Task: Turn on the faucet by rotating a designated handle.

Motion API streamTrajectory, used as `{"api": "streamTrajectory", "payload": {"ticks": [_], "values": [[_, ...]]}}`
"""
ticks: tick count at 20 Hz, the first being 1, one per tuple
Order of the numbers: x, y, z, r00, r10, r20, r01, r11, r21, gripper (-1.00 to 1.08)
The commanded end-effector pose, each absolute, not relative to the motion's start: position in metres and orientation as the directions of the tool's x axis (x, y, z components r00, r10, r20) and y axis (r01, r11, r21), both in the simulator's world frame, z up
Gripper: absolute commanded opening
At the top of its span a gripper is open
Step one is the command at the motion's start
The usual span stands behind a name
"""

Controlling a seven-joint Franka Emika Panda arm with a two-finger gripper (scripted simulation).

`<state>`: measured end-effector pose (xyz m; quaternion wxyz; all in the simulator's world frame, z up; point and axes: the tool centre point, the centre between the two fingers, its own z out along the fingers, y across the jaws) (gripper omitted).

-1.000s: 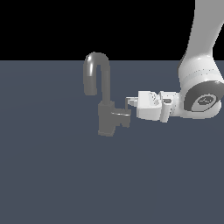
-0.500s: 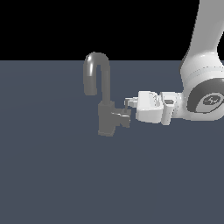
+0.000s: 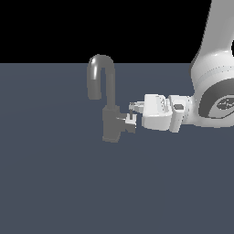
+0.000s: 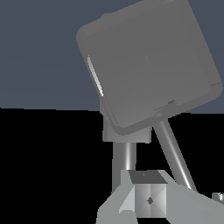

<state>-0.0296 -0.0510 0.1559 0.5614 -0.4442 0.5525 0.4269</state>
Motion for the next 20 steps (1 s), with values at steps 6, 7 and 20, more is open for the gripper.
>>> {"api": "streamTrajectory", "payload": {"ticks": [6,7,20], "values": [[-0.067,-0.042,0.134,0.003,-0.002,-1.0,-0.972,0.234,-0.003,-1.0],[-0.071,-0.041,0.131,0.002,-0.001,-1.0,-0.972,0.233,-0.002,-1.0],[-0.086,-0.038,0.086,0.007,-0.002,-1.0,-0.972,0.233,-0.007,-1.0]]}}
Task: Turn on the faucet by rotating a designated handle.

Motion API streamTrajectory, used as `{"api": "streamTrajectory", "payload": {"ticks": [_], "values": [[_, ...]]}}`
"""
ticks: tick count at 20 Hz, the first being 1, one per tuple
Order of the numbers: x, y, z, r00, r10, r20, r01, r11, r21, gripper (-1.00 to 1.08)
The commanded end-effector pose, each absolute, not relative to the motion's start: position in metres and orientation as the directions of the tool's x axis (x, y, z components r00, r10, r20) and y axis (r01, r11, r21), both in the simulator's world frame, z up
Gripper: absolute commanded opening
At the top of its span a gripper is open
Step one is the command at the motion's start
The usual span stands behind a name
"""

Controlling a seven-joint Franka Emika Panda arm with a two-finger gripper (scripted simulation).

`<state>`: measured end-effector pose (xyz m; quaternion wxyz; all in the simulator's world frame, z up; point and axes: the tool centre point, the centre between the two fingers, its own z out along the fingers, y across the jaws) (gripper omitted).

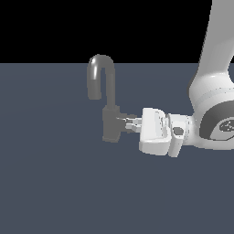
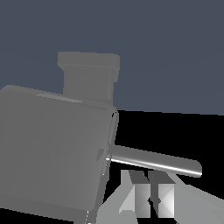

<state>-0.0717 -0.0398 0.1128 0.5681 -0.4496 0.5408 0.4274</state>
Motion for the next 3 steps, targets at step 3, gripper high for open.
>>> {"api": "streamTrajectory", "payload": {"ticks": [3], "values": [[-0.0907,-0.0364,0.0742,0.0,0.0,-1.0,-0.973,0.232,0.0,-1.0]]}}
